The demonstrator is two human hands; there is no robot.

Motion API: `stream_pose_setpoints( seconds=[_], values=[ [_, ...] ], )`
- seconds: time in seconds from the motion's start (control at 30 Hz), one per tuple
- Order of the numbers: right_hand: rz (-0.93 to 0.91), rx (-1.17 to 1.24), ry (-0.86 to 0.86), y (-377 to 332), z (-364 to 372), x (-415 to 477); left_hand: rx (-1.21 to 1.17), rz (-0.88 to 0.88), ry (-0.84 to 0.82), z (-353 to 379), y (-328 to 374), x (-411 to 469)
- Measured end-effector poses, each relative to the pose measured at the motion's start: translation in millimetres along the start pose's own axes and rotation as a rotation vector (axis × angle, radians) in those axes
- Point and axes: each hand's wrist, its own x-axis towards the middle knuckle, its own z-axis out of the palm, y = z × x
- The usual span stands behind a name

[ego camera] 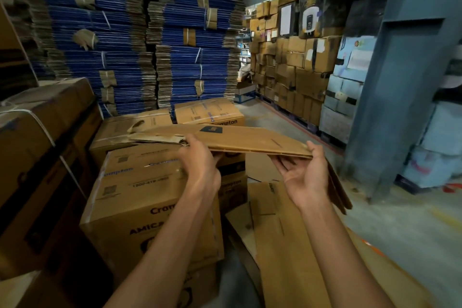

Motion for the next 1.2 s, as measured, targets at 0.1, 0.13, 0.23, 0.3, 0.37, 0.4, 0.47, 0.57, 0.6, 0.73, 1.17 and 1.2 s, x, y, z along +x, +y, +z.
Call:
stream_pose_setpoints(
  seconds=[0.1, 0.13, 0.23, 0.3, 0.37, 0.4, 0.47, 0.57, 0.6, 0.73, 1.17, 1.2],
  values=[
    [-0.022, -0.037, -0.002, -37.1, -22.9, -1.5, -0.033, -0.033, -0.018, 19.0, -26.7, -22.5],
    [-0.032, -0.051, 0.001, -49.2, -32.4, -1.9, -0.042, -0.044, -0.019, 24.9, -37.4, -30.0],
    [-0.049, -0.105, 0.027, -81.6, -62.4, 0.4, -0.045, -0.063, -0.031, 41.3, -70.9, -51.3],
    [-0.063, -0.155, 0.051, -99.5, -83.6, 3.1, -0.035, -0.081, -0.029, 48.2, -93.9, -63.8],
    [-0.073, -0.181, 0.074, -114.5, -104.3, 6.5, -0.028, -0.112, -0.043, 50.0, -118.2, -72.1],
    [-0.076, -0.191, 0.086, -121.9, -116.5, 9.1, -0.028, -0.136, -0.052, 50.3, -131.6, -76.2],
    [-0.078, -0.209, 0.107, -132.5, -142.8, 14.4, -0.025, -0.186, -0.059, 47.1, -157.5, -81.3],
    [-0.085, -0.228, 0.175, -143.6, -188.8, 23.8, -0.065, -0.31, -0.099, 37.5, -197.1, -81.6],
    [-0.08, -0.239, 0.211, -144.4, -206.1, 27.2, -0.076, -0.365, -0.122, 32.6, -210.2, -82.1],
    [0.006, -0.299, 0.317, -135.6, -273.3, 35.7, -0.042, -0.546, -0.073, -0.4, -271.6, -84.9],
    [0.327, -0.435, 0.724, -53.9, -471.6, 13.6, 0.248, -0.856, 0.313, -139.0, -441.0, -115.8],
    [0.36, -0.476, 0.763, -48.9, -478.0, 12.3, 0.239, -0.864, 0.318, -146.0, -445.2, -118.4]
  ],
)
